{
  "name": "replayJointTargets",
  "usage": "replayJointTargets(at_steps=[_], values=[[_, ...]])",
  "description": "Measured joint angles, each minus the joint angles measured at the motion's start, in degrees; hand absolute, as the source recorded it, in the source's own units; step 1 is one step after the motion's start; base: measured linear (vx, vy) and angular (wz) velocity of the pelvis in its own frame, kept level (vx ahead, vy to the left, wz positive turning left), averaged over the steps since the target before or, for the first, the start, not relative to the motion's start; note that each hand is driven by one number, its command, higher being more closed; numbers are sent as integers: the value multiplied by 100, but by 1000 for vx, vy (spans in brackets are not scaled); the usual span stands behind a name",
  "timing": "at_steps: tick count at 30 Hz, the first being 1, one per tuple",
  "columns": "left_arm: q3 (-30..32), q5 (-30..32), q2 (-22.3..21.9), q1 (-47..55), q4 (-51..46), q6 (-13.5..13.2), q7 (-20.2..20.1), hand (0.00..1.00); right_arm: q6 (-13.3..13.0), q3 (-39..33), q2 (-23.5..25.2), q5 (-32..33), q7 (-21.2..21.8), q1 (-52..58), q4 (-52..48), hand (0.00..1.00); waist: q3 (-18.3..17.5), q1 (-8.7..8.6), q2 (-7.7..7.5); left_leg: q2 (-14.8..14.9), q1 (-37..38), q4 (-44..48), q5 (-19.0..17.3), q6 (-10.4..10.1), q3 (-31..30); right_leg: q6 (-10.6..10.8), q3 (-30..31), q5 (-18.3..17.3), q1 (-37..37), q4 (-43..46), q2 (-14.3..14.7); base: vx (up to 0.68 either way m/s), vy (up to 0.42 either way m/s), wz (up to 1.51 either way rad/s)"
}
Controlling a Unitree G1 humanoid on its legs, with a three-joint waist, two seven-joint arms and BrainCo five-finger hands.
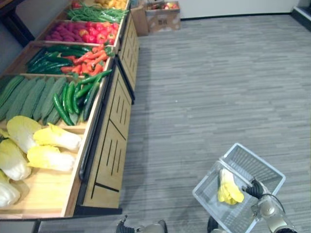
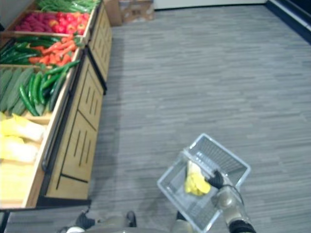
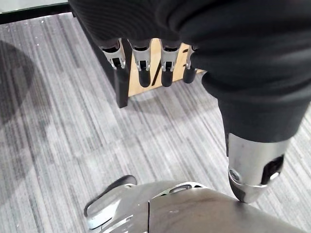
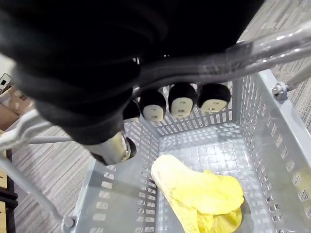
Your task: Pick vegetable in the basket
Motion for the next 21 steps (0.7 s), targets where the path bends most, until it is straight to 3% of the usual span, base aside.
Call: replayJointTargets(at_steps=[3, 4, 5, 6, 8, 10, 11, 13, 14, 17, 18, 19, 21], values=[[-149, 2, 13, 4, 13, 4, 6, 0, 3, -239, -41, -7, -50, 117, -115, 100, 24, -57, -43, -183, 100, 186, -296, 163, 26, 133, 150, -413, -450, 1298, -314, 57, 166, -2], [-197, 3, 41, 25, 13, 0, 8, 0, 6, -316, -41, -11, -110, 128, -157, 100, 24, -133, -39, -265, 137, 232, -381, 260, 10, 26, 221, -409, -813, 2156, -459, 87, 264, 15], [-240, 2, 114, 27, 15, 4, -2, 0, 7, -371, -23, -11, -151, 197, -248, 100, 53, -171, -79, -384, 297, 214, -431, 358, -33, -305, 398, -246, -1189, 3086, -601, 123, 267, 20], [-274, 0, 152, 28, 9, 2, -4, 0, 8, -424, -10, -11, -157, 256, -292, 100, 59, -191, -48, -404, 409, 214, -447, 396, -58, -452, 567, -128, -1361, 3474, -591, 189, 167, 30], [-298, -12, 353, 40, -1, 9, -1, 0, 2, -451, 197, -4, -138, 389, -300, 100, 124, -334, -146, -390, 667, 147, -522, 517, -205, -546, 730, -507, -1692, 4022, -321, 236, 84, 44], [-231, -13, 450, 14, -3, 17, -3, 0, -1, -450, 311, 4, -128, 376, -303, 100, 162, -351, -206, -347, 844, -15, -519, 514, -239, -615, 391, -549, -1827, 3470, -83, 258, 10, 24], [-185, -14, 427, -15, -9, 21, -4, 0, 2, -475, 312, 6, -123, 349, -303, 100, 187, -361, -168, -298, 940, -127, -517, 507, -274, -589, 132, -528, -1876, 2873, 22, 283, -14, 17], [-163, -14, 409, -60, -53, 19, 0, 0, 15, -521, 311, 5, -146, 263, -304, 100, 252, -399, -107, -219, 1049, -264, -507, 437, -334, -392, -4, -351, -1875, 1683, 196, 323, -50, 21], [-124, -14, 420, -134, -79, 22, 7, 0, 21, -533, 327, 4, -152, 176, -309, 100, 340, -410, -174, -204, 1185, -330, -526, 267, -339, -338, 6, -122, -1849, 896, 251, 352, -88, 17], [-34, -14, 426, -151, -168, 21, 11, 0, 37, -543, 371, 4, -172, 170, -312, 100, 444, -407, -282, -214, 1510, -398, -693, -34, -363, -354, -4, 303, -1784, -23, 249, 414, -185, 15], [26, -14, 399, -155, -153, 32, 12, 0, 51, -581, 407, 4, -173, 180, -309, 100, 480, -416, -317, -197, 1694, -398, -786, -181, -448, -549, 8, 809, -1766, 57, 245, 462, -234, 16], [37, -14, 316, -191, -152, 34, 8, 0, 81, -698, 431, 3, -178, 165, -309, 100, 487, -438, -219, -46, 1726, -379, -761, -241, -577, -706, -50, 1031, -1860, 360, 346, 476, -248, 14], [31, -11, 221, -273, -148, 4, 6, 0, 116, -810, 471, 4, -179, 94, -309, 100, 474, -443, -65, 204, 1628, -235, -528, -392, -793, -1006, -137, 678, -2001, 845, 542, 503, -313, 10]])
